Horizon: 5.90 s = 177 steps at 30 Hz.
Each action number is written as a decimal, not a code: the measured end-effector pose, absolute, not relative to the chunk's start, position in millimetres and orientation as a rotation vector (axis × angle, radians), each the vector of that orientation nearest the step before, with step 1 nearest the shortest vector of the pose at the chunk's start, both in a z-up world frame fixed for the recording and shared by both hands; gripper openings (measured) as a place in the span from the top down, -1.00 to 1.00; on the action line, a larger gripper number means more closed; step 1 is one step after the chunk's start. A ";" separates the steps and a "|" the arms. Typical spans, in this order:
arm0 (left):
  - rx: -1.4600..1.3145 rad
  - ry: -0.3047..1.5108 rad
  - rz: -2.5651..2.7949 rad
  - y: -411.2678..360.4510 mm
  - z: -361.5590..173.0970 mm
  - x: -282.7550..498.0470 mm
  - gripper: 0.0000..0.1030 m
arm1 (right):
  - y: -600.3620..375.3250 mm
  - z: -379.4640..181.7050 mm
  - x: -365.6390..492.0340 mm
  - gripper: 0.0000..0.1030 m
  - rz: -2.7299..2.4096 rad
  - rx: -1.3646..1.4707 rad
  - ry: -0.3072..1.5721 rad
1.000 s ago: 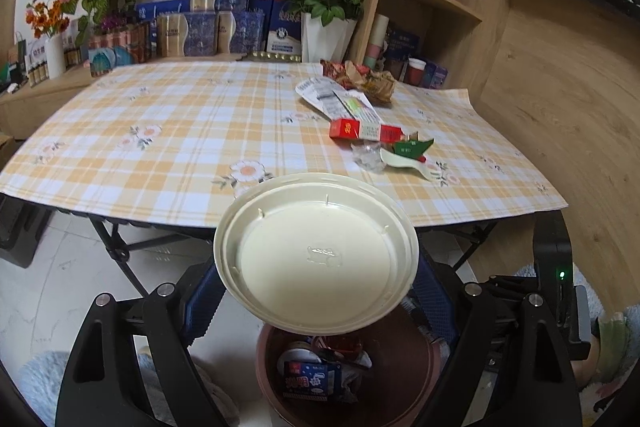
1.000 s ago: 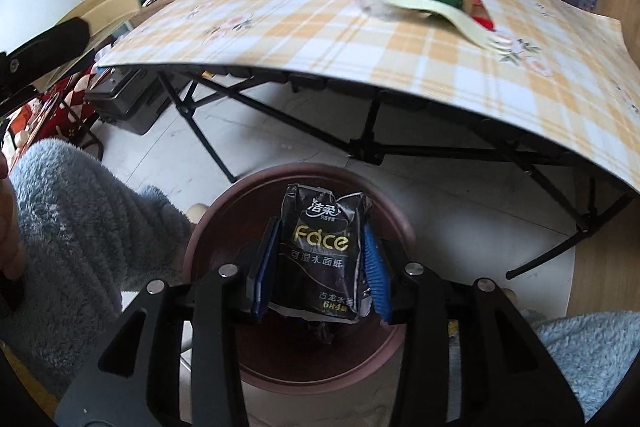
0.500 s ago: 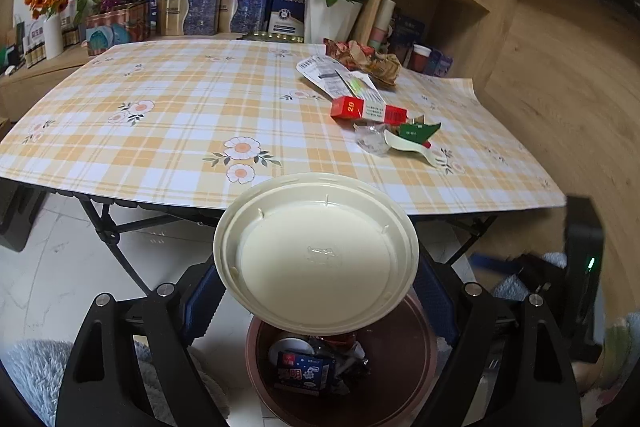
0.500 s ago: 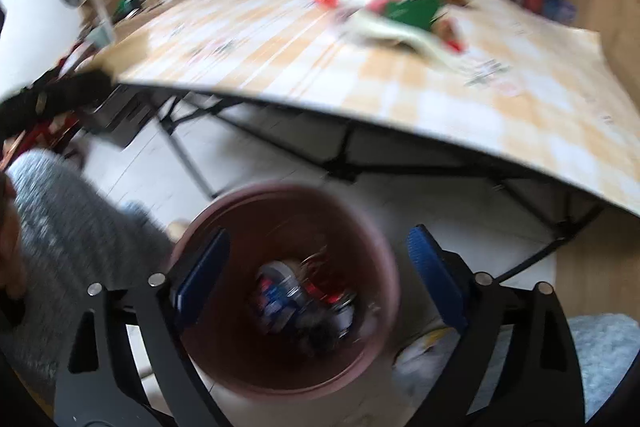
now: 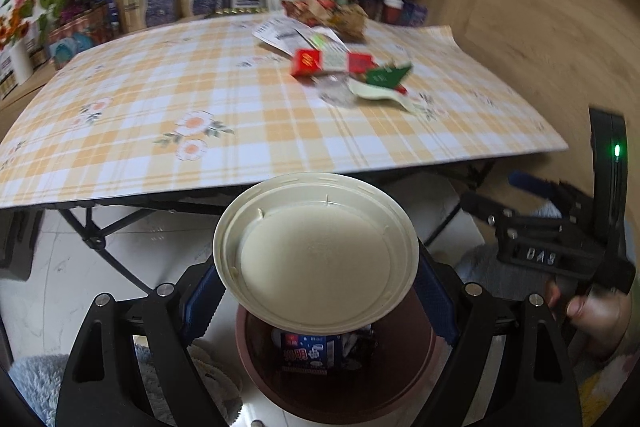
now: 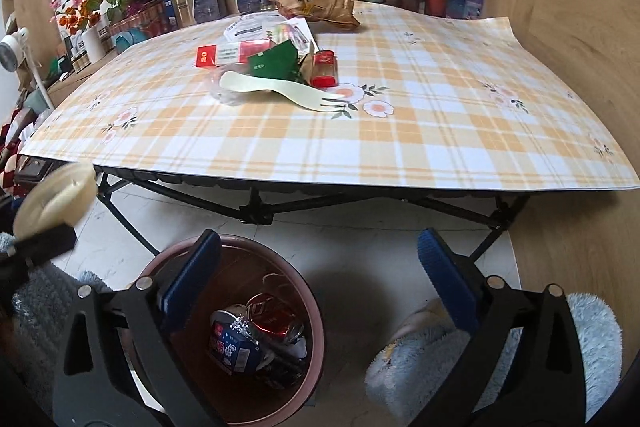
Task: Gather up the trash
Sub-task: 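Open the left gripper to drop the white paper bowl into the bin, then move both grippers back over the remaining trash on the table, then grasp the green-and-gold candy with the right gripper while the left grasps the red Double Happiness box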
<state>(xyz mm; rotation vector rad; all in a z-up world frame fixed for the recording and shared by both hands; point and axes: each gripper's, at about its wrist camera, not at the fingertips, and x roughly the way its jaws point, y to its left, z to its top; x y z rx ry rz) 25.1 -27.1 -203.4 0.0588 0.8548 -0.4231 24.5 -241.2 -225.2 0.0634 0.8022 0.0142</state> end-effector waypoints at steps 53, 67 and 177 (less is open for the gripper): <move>0.144 1.049 -0.401 -47.6 -249.1 44.3 -0.74 | -264.4 -235.1 27.1 -0.88 -0.051 0.188 0.851; 0.106 1.014 -0.397 -45.8 -240.2 44.4 -0.74 | -263.5 -230.4 27.3 -0.88 -0.024 0.190 0.834; -0.002 0.847 -0.288 -87.1 -141.0 218.8 -0.69 | -324.6 -193.1 121.0 0.34 0.158 0.318 0.610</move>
